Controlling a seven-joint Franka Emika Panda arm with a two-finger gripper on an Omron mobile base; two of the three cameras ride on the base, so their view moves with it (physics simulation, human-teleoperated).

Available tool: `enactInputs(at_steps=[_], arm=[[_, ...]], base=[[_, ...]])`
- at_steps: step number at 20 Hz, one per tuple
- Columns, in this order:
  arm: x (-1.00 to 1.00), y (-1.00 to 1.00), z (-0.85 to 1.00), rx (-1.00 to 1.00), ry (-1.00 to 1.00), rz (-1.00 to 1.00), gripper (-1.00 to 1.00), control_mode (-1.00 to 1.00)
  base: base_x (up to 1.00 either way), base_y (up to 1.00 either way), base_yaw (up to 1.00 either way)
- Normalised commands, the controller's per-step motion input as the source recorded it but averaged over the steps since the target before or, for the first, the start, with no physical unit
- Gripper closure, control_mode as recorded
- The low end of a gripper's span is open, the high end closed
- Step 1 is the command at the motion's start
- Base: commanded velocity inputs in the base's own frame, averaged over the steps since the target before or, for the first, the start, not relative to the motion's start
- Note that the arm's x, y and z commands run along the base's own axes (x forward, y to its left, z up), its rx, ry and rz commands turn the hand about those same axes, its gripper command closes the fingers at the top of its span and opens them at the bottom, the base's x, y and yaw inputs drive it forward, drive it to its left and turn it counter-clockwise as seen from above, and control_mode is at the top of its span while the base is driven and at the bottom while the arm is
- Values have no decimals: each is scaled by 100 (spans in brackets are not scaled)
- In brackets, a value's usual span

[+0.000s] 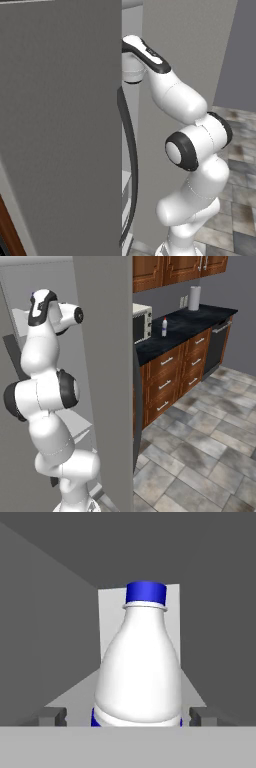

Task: Take the bottled waters from the counter and place them in the freezer to freeze. Close the freezer door after placing the bottles.

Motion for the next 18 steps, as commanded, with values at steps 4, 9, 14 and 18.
enactInputs(at_steps=[4, 9, 14, 18], arm=[[-6, -15, 7, 0, 0, 0, -100, -100], [-14, -22, 16, 0, 0, -2, -100, -100], [-23, -34, 5, 0, 0, -6, -100, -100], [-35, -40, 0, 0, 0, -6, -100, -100]], base=[[0, 0, 0], [0, 0, 0], [0, 0, 0], [0, 0, 0]])
